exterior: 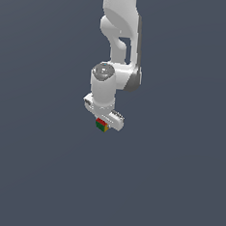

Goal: Pick up the object and move it to a goal position.

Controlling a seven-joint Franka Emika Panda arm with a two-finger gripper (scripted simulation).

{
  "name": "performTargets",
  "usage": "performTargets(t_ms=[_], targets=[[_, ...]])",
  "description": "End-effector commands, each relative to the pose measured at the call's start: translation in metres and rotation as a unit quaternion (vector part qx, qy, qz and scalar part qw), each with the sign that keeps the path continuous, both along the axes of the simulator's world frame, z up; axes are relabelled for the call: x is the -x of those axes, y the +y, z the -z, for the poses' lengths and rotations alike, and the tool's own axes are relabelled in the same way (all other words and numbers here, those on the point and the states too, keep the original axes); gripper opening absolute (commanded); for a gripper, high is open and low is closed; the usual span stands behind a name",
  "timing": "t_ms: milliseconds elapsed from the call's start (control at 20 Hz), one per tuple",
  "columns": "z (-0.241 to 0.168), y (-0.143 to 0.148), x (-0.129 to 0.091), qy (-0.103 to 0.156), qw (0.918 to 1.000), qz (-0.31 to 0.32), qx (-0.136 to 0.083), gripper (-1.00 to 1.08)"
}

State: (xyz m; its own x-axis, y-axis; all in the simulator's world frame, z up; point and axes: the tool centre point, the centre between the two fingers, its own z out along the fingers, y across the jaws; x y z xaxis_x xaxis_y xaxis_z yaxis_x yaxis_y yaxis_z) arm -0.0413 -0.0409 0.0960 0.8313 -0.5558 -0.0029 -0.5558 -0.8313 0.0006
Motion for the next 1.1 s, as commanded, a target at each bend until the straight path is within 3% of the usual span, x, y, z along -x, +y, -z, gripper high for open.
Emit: performTargets(t_ms=[0, 1050], targets=[[-0.022, 0.011, 0.004, -0.001, 1.0000, 0.000, 0.000, -1.00], [-0.245, 0.129, 0.045, -0.002, 1.0000, 0.001, 0.002, -1.00]])
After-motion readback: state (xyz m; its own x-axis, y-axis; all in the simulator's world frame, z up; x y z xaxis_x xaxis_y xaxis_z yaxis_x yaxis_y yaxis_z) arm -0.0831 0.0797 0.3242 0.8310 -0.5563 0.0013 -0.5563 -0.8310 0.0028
